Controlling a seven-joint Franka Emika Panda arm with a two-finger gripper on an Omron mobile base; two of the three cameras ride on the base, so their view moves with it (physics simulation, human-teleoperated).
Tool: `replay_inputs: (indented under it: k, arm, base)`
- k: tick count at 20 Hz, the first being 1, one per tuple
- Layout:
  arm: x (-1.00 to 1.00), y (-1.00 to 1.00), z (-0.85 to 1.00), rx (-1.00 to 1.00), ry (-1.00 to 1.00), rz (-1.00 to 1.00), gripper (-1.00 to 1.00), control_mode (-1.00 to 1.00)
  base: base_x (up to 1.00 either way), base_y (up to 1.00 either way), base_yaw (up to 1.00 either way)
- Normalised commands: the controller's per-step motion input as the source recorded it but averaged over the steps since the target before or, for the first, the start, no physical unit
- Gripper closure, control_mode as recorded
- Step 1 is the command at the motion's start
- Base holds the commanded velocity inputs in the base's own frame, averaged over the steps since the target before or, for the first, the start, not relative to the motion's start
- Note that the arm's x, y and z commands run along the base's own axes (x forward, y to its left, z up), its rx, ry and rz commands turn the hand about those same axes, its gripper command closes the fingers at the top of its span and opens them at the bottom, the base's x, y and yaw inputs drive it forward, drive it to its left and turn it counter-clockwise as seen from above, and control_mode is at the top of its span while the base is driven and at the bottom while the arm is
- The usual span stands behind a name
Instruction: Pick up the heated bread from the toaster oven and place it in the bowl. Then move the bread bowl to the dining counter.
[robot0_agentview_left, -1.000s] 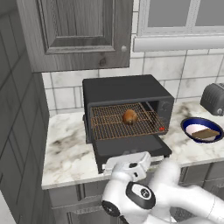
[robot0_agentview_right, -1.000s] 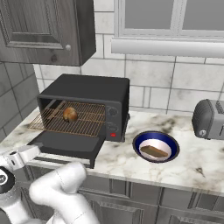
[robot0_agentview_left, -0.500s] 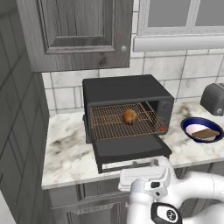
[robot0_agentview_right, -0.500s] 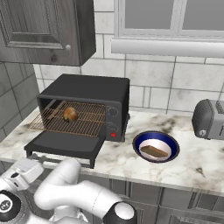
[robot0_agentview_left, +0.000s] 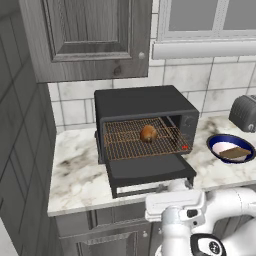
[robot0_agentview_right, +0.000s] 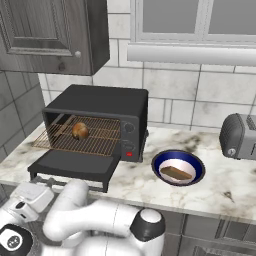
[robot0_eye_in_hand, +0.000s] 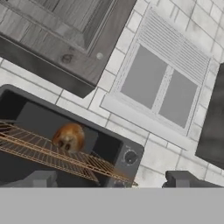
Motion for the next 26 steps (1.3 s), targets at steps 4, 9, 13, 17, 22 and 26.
replay_inputs:
  k: [4,9,13,17,22,26]
  arm:
    - [0.00,0.00,0.46,0.00,0.06,-0.01,-1.00,-1.00]
    - [0.18,0.00,0.52,0.01,0.33,-0.03,-1.00,-1.00]
    - [0.16,0.00,0.59,0.04,0.44,-0.05,-1.00,-1.00]
    - [0.15,0.00,0.65,0.01,0.50,-0.07,-1.00,-1.00]
    - [0.18,0.00,0.31,0.08,0.56,-0.05,-1.00,-1.00]
    - [0.04,0.00,-0.04,0.11,0.13,-0.01,-1.00,-1.00]
  base:
    - [0.00,0.00,0.00]
    - [0.00,0.00,0.00]
    - [0.00,0.00,0.00]
    - [0.00,0.00,0.00]
    - [0.00,0.00,0.00]
    - [0.00,0.00,0.00]
